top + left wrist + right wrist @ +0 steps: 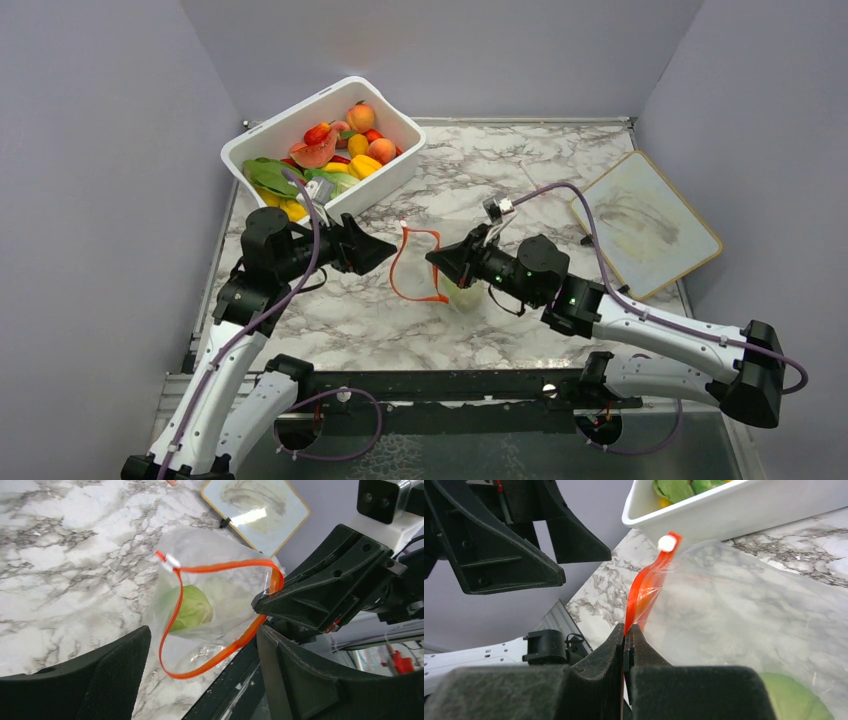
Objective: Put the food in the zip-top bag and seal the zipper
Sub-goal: Place the fake vegetable in the zipper food storage bag.
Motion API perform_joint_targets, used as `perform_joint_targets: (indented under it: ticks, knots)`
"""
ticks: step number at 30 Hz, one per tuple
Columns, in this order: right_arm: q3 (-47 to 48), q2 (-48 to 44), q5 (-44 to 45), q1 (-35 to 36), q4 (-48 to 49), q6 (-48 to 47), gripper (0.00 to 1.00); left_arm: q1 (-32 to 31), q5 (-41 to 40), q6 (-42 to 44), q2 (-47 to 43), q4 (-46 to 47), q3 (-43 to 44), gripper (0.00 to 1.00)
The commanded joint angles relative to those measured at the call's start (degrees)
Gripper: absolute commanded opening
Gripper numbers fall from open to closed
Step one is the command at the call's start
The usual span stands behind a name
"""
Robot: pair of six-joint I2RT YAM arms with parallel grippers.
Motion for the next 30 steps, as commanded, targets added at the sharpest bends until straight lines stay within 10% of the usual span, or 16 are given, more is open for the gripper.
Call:
perform_joint_targets:
  ticks: [1, 18, 30]
  knots:
    - [0.36, -2.16, 5.2, -0.01, -1.41, -0.36, 0.01, -0.2, -4.1, 8.53, 0.7, -7.3, 4.25, 0.78]
    - [8.06, -2.07, 17.11, 0.02, -16.77, 1.66, 0.01, -0.37, 5.47, -2.96, 6.83, 7.97, -6.6, 0.75]
    - [12.18, 0.82, 16.76, 0.02, -22.46, 3.18, 0.01, -6.82, -3.89, -6.75, 12.27, 12.9, -8.74, 0.59]
